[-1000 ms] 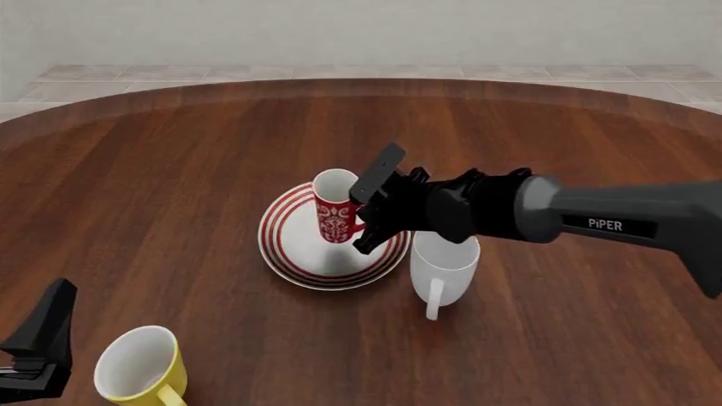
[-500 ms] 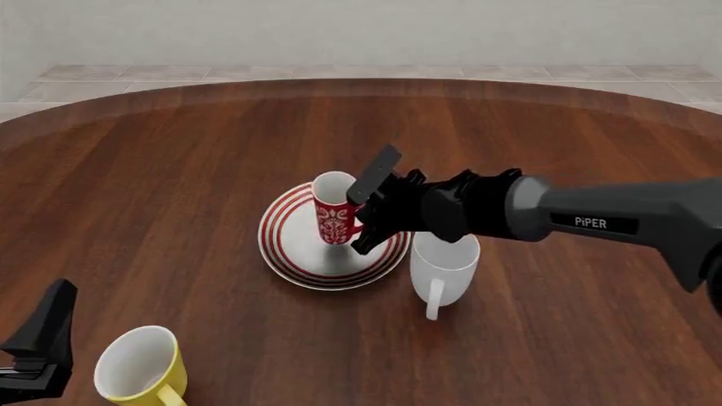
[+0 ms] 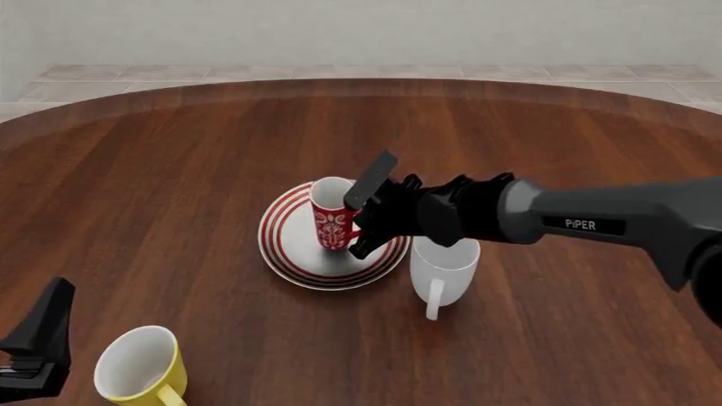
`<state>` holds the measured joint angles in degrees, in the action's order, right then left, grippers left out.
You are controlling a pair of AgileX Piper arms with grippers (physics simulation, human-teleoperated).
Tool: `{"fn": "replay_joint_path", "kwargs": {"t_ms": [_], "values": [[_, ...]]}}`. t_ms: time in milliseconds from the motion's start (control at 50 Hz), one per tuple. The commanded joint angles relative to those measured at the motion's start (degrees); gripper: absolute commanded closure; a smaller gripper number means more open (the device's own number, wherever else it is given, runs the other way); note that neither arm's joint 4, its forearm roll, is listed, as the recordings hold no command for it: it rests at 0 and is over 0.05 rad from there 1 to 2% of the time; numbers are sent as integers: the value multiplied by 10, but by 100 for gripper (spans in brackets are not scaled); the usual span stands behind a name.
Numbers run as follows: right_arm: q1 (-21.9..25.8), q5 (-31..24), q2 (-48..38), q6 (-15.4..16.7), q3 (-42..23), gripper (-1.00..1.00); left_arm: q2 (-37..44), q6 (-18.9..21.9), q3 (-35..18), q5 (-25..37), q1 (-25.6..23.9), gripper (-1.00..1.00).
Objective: Pick up the red mug and put it on the plate
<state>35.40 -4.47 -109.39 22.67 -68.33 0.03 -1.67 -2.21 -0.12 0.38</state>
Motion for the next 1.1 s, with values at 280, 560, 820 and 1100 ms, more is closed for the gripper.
{"fn": "replay_joint_path", "kwargs": {"t_ms": [280,560,820,1100], "values": [[5,5,-15,-7,-5,100,0,-3,5,-4,-1,-100],[7,4,-19,-7,-7,100,0,-4,-1,2,-1,-100],[8,4,-20,-5,-6,100,0,-5,-4,4,0,-100],[5,3,-18,-9,-9,100,0,-6,0,0,1,-100]]}}
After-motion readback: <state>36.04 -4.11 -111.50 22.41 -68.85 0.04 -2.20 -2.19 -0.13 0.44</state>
